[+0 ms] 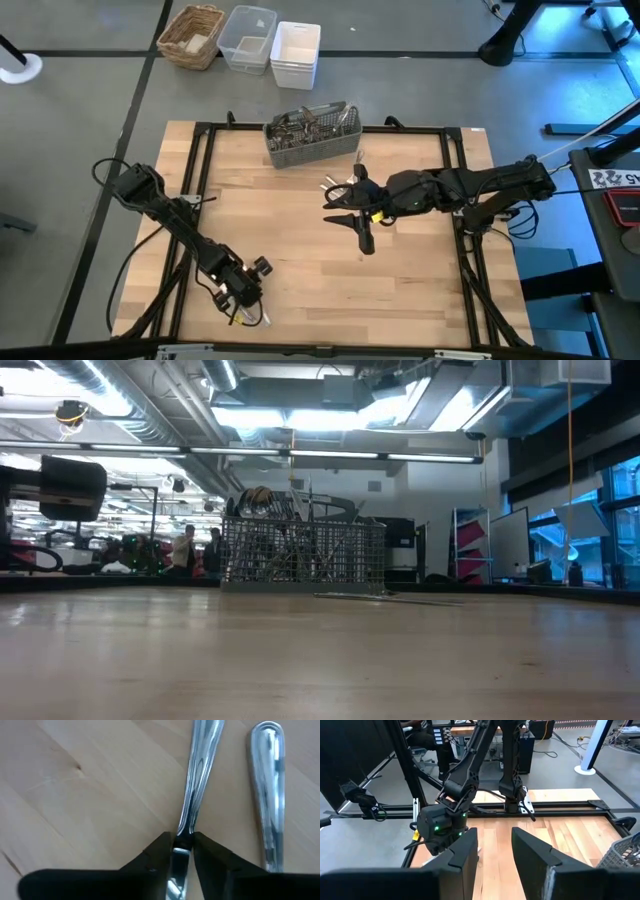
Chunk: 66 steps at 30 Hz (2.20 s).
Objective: Sort silverware
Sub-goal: Put the silver spoon into the silverware rack
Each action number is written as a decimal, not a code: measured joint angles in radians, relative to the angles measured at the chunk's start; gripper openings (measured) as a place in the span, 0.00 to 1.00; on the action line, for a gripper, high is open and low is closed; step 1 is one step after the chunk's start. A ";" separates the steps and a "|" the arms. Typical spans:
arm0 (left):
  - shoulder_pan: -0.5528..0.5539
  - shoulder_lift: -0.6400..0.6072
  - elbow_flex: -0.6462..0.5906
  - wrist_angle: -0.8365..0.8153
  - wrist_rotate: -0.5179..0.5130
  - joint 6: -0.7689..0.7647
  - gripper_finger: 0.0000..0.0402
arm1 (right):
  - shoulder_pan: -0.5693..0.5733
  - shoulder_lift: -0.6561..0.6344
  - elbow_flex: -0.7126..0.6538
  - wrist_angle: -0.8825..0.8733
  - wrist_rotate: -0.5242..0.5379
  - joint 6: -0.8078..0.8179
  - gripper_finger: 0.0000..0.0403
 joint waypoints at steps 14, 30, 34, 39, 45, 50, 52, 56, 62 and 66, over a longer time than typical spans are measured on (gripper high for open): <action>0.019 -0.003 -0.003 -0.003 -0.108 -0.118 0.07 | -0.003 -0.003 0.000 0.000 0.008 -0.008 0.30; 0.241 -0.047 -0.012 -0.015 -0.235 -0.139 0.01 | -0.003 -0.046 0.000 -0.063 0.019 -0.012 0.30; 0.276 -0.047 -0.010 -0.014 -0.229 -0.134 0.00 | -0.003 -0.051 0.000 -0.086 0.025 -0.012 0.30; 0.284 -0.049 0.028 -0.011 -0.136 -0.208 0.01 | -0.003 -0.051 0.000 -0.126 0.034 -0.012 0.30; 0.267 -0.049 0.050 -0.014 0.032 -0.275 0.01 | -0.003 -0.051 0.000 -0.200 0.036 0.014 0.30; 0.253 -0.049 0.028 -0.014 0.037 -0.302 0.06 | -0.003 -0.051 0.000 -0.219 0.036 0.024 0.30; 0.255 -0.049 0.020 -0.016 0.038 -0.321 0.10 | -0.003 -0.047 0.000 -0.218 0.031 0.025 0.30; 0.267 -0.050 0.020 -0.012 0.037 -0.331 0.21 | -0.002 -0.029 -0.006 -0.225 0.026 0.044 0.30; 0.285 -0.050 0.020 -0.022 0.021 -0.321 0.30 | -0.002 0.027 -0.065 -0.242 -0.020 0.125 0.30; 0.289 -0.050 0.020 -0.030 0.011 -0.288 0.31 | -0.002 0.097 -0.085 -0.233 -0.078 0.124 0.30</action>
